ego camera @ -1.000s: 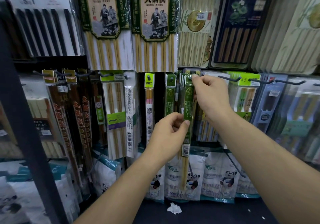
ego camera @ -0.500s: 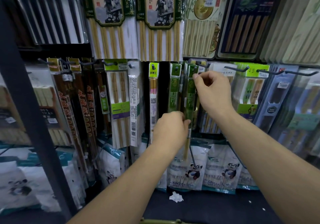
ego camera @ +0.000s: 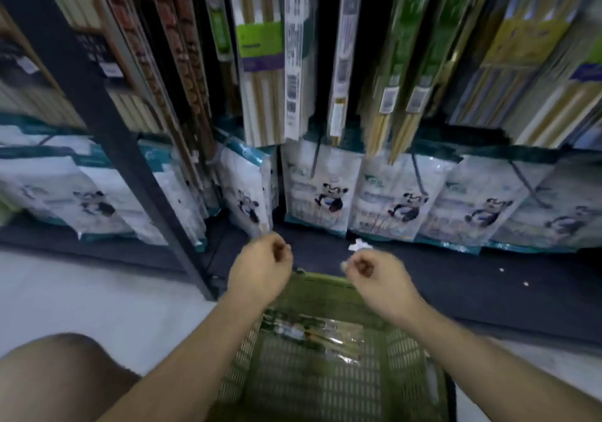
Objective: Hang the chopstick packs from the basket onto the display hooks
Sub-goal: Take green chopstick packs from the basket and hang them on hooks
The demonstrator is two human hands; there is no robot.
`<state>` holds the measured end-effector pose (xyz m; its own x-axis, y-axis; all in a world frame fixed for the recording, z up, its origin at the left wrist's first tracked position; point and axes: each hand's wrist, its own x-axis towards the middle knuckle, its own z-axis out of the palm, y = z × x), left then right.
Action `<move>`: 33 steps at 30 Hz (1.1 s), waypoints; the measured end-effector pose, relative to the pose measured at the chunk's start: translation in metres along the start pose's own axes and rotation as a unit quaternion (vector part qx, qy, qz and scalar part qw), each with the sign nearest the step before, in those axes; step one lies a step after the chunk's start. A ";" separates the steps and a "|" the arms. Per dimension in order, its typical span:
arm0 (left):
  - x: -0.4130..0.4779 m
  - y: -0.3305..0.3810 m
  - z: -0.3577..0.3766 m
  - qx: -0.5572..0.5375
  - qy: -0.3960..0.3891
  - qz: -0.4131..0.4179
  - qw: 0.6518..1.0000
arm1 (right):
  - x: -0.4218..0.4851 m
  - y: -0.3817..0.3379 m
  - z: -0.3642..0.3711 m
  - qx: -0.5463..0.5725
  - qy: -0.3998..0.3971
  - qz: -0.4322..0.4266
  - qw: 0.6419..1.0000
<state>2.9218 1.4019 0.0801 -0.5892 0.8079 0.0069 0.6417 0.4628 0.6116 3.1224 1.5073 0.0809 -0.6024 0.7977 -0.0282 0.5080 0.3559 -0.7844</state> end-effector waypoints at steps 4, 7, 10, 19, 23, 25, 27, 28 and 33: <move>-0.021 -0.083 0.032 0.063 0.018 -0.129 0.990 | -0.012 0.075 0.096 -0.143 -0.211 0.081 0.964; -0.032 -0.129 0.046 0.010 -0.024 -0.211 0.977 | -0.012 0.122 0.150 -0.177 -0.290 0.122 0.932; -0.043 -0.158 0.058 -0.083 -0.072 -0.240 0.965 | -0.003 0.154 0.188 -0.231 -0.310 0.126 0.913; -0.052 -0.173 0.071 -0.132 -0.041 -0.217 0.966 | 0.024 0.198 0.240 -0.355 -0.285 0.102 0.885; -0.051 -0.171 0.072 -0.131 -0.037 -0.221 0.966 | 0.026 0.204 0.246 -0.383 -0.284 0.072 0.876; -0.051 -0.170 0.072 -0.132 -0.037 -0.226 0.965 | 0.028 0.205 0.243 -0.380 -0.291 0.061 0.876; -0.050 -0.169 0.071 -0.135 -0.035 -0.223 0.965 | 0.030 0.205 0.239 -0.376 -0.290 0.050 0.879; -0.050 -0.170 0.071 -0.138 -0.036 -0.223 0.964 | 0.031 0.205 0.236 -0.373 -0.288 0.044 0.881; -0.050 -0.169 0.067 -0.149 -0.053 -0.226 0.961 | 0.035 0.197 0.210 -0.347 -0.259 0.027 0.901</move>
<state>2.8759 1.3079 -0.0771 -0.7106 0.5895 -0.3842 0.1531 0.6625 0.7333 3.0721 1.5032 -0.2053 -0.6808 0.5521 -0.4814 0.6991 0.6859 -0.2020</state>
